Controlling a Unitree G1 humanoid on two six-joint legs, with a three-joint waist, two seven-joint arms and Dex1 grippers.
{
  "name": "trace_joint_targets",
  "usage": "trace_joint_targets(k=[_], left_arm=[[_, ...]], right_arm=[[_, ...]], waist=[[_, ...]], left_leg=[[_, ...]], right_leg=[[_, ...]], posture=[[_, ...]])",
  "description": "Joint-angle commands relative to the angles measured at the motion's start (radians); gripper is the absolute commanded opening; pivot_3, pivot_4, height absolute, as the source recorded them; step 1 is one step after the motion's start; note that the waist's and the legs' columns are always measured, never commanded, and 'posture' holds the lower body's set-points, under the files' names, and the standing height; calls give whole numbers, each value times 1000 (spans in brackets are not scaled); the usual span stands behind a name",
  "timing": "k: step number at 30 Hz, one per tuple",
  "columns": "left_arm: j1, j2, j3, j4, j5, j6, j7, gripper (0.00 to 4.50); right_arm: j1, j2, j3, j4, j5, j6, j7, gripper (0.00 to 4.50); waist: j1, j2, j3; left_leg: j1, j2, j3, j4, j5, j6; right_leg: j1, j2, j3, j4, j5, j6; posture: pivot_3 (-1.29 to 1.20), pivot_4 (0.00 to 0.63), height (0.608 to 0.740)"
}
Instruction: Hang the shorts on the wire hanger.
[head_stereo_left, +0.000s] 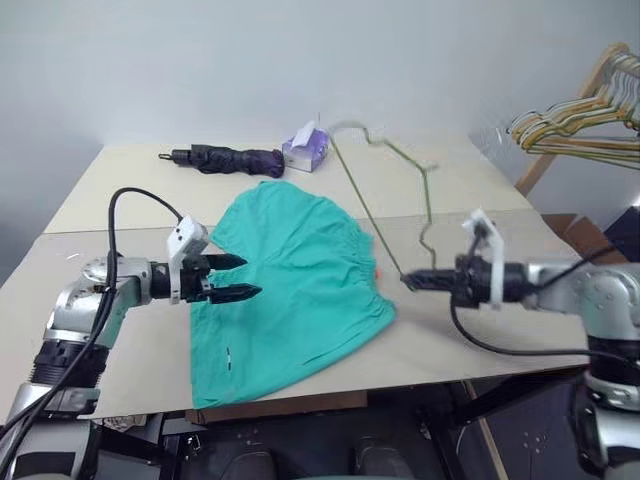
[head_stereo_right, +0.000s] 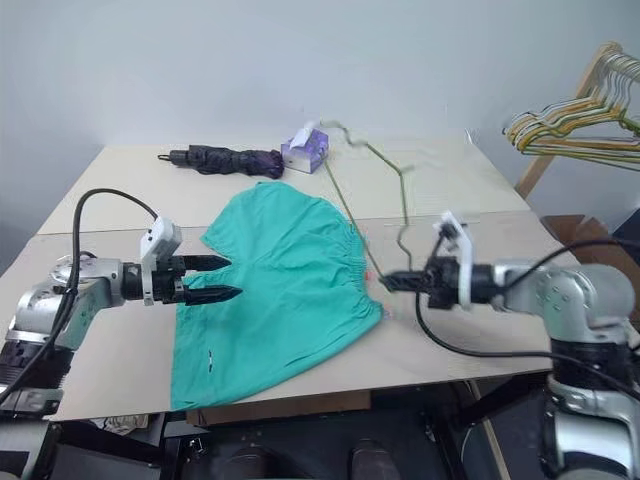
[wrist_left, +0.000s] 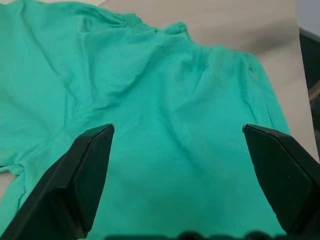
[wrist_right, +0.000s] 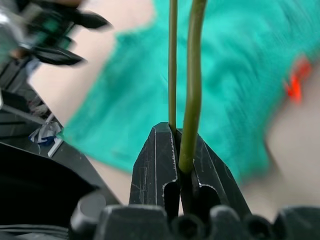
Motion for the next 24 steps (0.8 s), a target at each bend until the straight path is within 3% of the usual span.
trace_joint_targets(k=[1,7,15,24], left_arm=[[10,32,7,-80,23,-22,-12,4465],[5,8,5,-105,45,-22,19,4465],[37,10,5,-160,48,-1,41,4465],[61,11,11,-174,52,4,56,4465]], right_arm=[[48,-122,-18,70,71,142,108,0],[127,-233,136,231,-9,78,247,0],[74,-256,325,383,-133,-29,379,0],[20,-238,372,377,-145,-74,535,0]], waist=[[-3,0,0],[-11,0,0],[-12,0,0],[-2,0,0]], left_leg=[[1,0,0,0,0,0],[3,0,0,0,0,0],[3,-1,0,0,0,0],[3,-1,0,0,0,0]], right_leg=[[0,0,0,0,0,0],[2,1,2,0,0,0],[1,1,3,0,0,0],[1,1,2,0,0,0]], posture=[[-59,0,740],[-42,0,740],[-23,0,740],[-6,0,740]])
